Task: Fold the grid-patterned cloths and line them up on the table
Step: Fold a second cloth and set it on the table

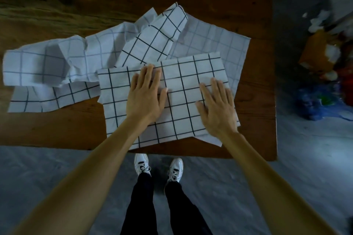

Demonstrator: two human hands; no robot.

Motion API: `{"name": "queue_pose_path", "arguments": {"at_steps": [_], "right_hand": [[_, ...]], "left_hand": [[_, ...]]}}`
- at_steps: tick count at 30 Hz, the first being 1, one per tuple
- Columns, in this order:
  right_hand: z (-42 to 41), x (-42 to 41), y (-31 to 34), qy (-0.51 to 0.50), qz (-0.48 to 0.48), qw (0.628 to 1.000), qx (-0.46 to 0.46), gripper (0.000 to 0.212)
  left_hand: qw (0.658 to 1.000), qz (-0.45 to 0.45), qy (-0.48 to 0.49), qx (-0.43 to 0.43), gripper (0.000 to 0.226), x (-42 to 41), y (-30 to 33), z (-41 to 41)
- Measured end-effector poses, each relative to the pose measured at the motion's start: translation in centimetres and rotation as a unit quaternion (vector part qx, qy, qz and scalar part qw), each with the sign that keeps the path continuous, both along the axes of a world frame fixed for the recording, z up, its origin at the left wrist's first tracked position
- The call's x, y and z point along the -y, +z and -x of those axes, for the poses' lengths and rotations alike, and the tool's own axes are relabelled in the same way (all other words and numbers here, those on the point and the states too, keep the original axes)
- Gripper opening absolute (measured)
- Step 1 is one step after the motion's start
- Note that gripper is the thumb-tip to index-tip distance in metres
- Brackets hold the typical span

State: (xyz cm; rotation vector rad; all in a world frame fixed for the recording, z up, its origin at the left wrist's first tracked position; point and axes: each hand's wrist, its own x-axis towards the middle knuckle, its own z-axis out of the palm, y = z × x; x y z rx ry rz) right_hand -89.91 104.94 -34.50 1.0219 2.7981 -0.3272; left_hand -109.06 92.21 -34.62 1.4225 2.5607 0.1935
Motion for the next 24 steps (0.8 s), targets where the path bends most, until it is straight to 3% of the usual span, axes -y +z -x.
{"name": "queue_pose_path", "arguments": {"at_steps": [6, 12, 18, 24], "right_hand": [[-0.9, -0.3, -0.4, -0.009, -0.024, 1.000, 0.004, 0.059], [-1.0, -0.4, -0.7, -0.010, -0.031, 0.999, 0.004, 0.060], [-0.9, -0.4, -0.5, -0.008, -0.021, 1.000, -0.006, 0.060], [-0.9, -0.3, -0.3, -0.007, -0.022, 1.000, 0.000, 0.061]], "left_hand": [[0.999, 0.032, 0.017, -0.040, 0.065, 0.3, 2.2, -1.7], [0.997, 0.022, -0.050, 0.060, 0.063, 1.2, 2.4, -11.6], [0.997, 0.077, 0.020, 0.002, 0.064, 6.7, 0.2, -8.3], [0.993, 0.094, 0.077, 0.006, 0.071, 10.6, 0.5, -6.6]]}}
